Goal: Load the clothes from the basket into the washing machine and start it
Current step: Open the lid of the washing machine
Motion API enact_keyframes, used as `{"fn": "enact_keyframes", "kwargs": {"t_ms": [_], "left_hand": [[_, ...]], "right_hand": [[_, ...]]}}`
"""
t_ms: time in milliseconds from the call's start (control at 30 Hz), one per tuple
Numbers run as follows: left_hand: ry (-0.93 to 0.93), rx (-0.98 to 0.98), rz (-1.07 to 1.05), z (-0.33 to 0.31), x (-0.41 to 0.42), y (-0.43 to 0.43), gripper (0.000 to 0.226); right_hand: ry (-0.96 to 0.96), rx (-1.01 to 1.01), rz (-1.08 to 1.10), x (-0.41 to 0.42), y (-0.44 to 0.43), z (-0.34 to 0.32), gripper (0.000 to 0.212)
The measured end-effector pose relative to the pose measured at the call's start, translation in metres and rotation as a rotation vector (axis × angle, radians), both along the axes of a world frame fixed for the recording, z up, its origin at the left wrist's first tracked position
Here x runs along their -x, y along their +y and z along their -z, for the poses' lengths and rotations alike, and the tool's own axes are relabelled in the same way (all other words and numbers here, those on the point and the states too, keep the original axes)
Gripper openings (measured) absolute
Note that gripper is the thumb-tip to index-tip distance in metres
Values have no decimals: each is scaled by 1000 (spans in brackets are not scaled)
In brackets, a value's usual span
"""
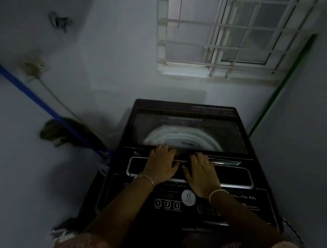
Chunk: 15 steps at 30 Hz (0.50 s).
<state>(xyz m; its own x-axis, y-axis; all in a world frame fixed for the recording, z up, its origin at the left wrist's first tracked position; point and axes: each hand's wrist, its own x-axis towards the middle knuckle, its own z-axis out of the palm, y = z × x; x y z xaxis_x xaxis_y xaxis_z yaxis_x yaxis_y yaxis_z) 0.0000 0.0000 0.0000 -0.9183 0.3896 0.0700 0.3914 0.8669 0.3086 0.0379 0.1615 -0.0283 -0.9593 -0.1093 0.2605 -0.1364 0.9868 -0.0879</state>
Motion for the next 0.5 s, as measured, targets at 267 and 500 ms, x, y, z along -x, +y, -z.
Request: {"fn": "enact_keyframes", "kwargs": {"t_ms": [267,500], "left_hand": [[-26,-11,2,15,-10,-2,42],[-44,-4,107,27,-18,-14,95]], "right_hand": [[-83,21,11,4,2,1,43],[-243,102,29,11,3,-13,36]]}}
